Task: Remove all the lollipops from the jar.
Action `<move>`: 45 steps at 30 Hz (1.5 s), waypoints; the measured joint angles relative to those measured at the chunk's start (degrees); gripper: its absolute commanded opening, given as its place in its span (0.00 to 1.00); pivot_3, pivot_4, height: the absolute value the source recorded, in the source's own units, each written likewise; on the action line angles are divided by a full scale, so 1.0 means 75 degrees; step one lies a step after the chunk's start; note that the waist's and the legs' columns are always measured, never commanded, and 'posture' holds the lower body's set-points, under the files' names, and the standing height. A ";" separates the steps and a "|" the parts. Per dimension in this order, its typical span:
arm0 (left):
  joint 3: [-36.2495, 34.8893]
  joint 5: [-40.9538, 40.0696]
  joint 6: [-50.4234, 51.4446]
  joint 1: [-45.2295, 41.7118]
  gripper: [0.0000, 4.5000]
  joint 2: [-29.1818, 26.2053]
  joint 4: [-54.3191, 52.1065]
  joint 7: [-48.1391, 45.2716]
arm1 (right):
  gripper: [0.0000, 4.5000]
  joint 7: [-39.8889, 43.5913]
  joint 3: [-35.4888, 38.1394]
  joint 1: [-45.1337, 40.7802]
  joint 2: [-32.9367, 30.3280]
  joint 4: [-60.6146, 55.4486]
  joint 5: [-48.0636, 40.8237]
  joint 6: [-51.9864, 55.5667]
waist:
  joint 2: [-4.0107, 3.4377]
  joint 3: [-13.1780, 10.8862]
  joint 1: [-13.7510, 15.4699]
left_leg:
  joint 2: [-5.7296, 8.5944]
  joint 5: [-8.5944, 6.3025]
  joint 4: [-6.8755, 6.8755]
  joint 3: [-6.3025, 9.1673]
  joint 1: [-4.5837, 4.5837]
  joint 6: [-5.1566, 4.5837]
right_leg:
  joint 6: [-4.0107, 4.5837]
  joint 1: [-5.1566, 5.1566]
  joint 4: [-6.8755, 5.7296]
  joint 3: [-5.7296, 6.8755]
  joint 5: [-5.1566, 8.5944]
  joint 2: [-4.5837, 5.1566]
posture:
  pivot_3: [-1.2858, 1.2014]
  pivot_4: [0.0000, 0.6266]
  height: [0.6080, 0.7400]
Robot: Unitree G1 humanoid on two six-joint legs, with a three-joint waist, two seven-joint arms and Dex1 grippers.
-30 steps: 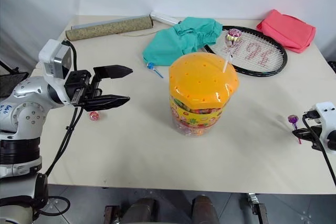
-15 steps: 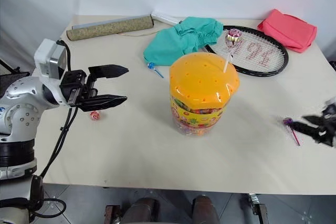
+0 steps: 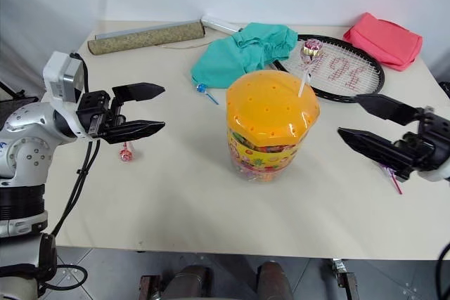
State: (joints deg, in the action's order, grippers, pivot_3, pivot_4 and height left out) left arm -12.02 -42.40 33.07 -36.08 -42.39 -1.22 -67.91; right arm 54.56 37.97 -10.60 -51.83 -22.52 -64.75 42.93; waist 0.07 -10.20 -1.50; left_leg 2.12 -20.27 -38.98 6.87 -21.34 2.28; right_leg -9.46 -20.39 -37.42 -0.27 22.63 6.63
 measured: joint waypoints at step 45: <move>0.1031 -0.0173 0.0039 0.0105 1.00 -0.0016 -0.1266 -0.1004 | 0.01 -0.0006 -0.1694 0.1003 -0.2381 0.3226 0.3661 0.0326 | -0.0013 0.0003 0.0033 | -0.0003 0.0001 0.0008 -0.0048 0.0002 -0.0007 | 0.0001 -0.0015 -0.0005 -0.0005 -0.0001 -0.0002 | 0.52 0.24 1.00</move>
State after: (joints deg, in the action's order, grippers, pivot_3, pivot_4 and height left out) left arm -4.29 -43.70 33.36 -35.29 -42.51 -10.72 -75.44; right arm 54.51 25.26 -3.07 -69.69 1.68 -37.29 45.37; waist -0.03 -10.18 -1.25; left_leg 2.10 -20.26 -38.92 6.51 -21.33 2.22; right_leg -9.45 -20.50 -37.46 -0.31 22.62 6.61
